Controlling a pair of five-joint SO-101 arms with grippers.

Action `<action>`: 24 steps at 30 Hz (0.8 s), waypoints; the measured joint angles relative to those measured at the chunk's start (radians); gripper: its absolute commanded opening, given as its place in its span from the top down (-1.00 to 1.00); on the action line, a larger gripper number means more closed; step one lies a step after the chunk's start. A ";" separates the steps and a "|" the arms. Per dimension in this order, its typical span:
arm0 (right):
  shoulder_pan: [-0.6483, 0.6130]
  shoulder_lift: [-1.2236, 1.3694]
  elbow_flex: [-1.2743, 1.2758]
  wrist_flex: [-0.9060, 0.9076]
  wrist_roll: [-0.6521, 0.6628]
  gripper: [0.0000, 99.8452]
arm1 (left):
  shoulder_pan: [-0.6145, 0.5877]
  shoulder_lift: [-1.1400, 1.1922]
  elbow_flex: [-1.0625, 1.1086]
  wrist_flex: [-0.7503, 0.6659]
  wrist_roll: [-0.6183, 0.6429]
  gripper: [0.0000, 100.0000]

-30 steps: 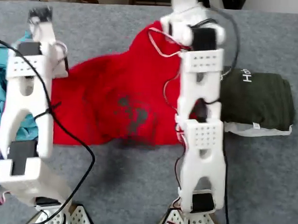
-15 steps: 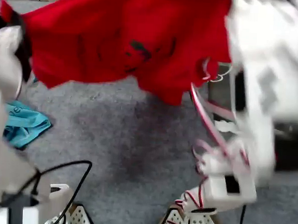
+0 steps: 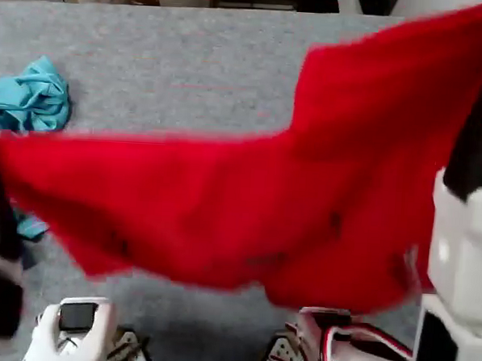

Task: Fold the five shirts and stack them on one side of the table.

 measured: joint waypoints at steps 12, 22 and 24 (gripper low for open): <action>-0.084 0.172 0.690 -0.206 0.239 1.00 | 0.003 0.006 1.039 -0.462 -0.003 0.96; -0.089 0.641 0.855 -0.735 0.244 1.00 | -0.095 0.565 1.378 -1.599 0.087 0.96; -0.089 0.743 0.773 -0.747 0.244 1.00 | -0.121 0.687 1.269 -1.616 0.133 0.96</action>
